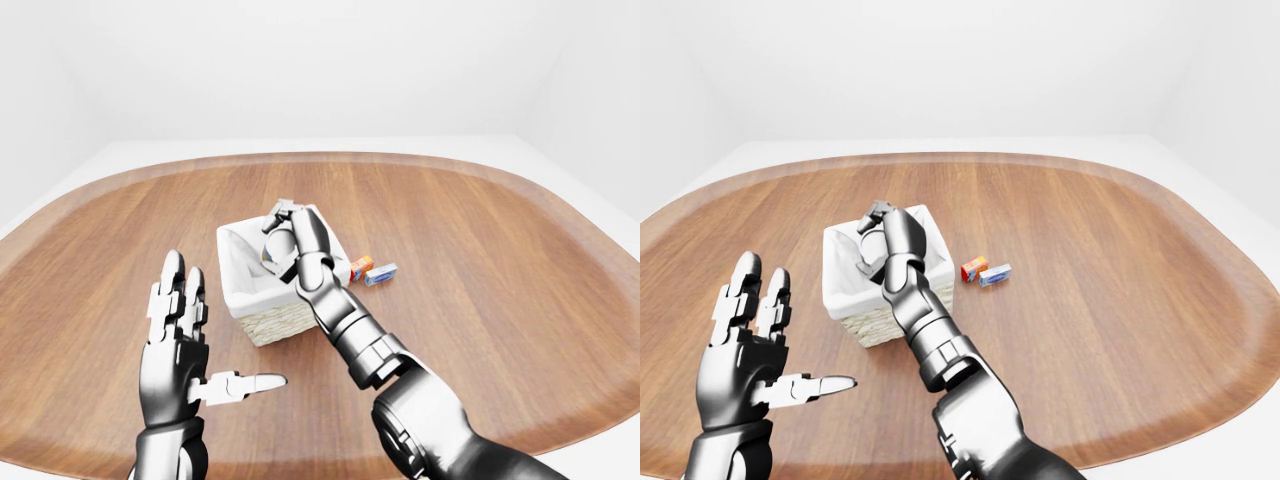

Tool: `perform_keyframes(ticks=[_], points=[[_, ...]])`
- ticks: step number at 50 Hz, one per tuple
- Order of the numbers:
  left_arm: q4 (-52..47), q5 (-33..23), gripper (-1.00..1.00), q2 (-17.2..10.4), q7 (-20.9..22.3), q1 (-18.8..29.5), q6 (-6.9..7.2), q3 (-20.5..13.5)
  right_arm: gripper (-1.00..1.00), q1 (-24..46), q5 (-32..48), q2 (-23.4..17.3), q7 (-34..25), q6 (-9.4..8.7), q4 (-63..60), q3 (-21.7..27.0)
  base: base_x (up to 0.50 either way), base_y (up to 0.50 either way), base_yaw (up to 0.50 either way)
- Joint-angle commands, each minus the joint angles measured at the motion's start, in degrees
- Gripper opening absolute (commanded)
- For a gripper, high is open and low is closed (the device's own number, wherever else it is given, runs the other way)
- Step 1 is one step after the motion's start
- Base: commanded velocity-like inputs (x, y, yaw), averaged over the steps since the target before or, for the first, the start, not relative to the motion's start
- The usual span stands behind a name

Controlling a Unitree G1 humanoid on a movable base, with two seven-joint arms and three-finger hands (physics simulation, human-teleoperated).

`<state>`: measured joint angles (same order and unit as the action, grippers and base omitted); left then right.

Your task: Pick up the alphabet soup and put it in the basket.

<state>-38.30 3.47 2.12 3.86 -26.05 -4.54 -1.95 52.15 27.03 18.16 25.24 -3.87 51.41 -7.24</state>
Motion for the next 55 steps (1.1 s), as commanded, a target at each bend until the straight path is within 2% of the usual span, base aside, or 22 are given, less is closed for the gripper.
perform_keyframes(ticks=[1,20,21,23,24,55], points=[[-0.2,0.2,1.0,0.0,0.1,-0.3,-0.2,0.0,-1.0,0.9,-0.3,0.0,1.9,2.29,2.5,0.2,0.0,0.0,0.0],[-0.5,0.2,1.0,0.0,0.2,-0.7,-0.32,0.2,-1.0,1.1,0.1,0.1,2.3,2.69,3.6,0.2,0.0,0.0,0.0],[-0.5,0.2,1.0,0.0,0.2,-0.8,-0.35,0.1,0.5,1.1,0.2,0.1,2.4,2.84,3.8,0.1,0.0,0.0,0.0],[-0.5,0.2,1.0,0.0,0.2,-0.8,-0.35,0.1,0.5,1.1,0.2,0.1,2.4,2.87,3.8,0.2,0.0,0.0,0.0],[-0.6,0.2,1.0,0.0,0.2,-0.8,-0.43,0.2,1.0,1.3,0.1,0.1,2.5,2.79,3.9,0.3,0.0,0.0,0.0],[-0.6,0.3,1.0,0.0,0.2,-0.7,-0.25,0.0,1.0,0.8,0.8,0.3,2.6,2.58,3.8,0.0,0.0,0.0,0.0]])
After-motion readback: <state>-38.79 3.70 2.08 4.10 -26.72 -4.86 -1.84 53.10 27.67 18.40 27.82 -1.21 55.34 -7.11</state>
